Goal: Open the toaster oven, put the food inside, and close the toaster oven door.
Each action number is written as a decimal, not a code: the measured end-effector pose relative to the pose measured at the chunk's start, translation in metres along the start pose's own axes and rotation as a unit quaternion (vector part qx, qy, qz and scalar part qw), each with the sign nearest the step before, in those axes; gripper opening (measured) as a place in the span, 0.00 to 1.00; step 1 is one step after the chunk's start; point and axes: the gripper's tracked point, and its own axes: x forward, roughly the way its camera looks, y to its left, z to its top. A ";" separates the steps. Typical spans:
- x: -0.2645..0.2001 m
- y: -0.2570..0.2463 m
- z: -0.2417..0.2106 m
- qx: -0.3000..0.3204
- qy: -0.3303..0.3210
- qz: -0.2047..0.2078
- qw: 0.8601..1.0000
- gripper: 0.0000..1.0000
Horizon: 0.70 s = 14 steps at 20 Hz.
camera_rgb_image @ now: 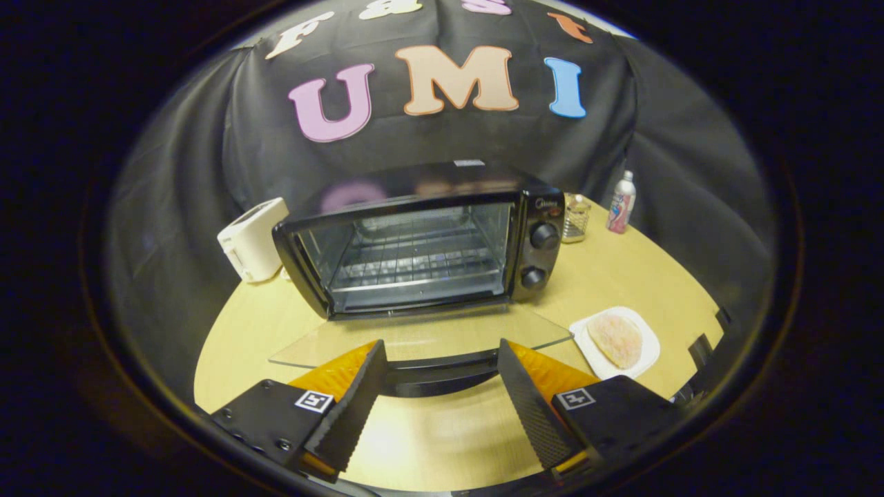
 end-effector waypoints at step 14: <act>0.019 -0.014 -0.059 0.021 0.080 -0.009 0.996 0.99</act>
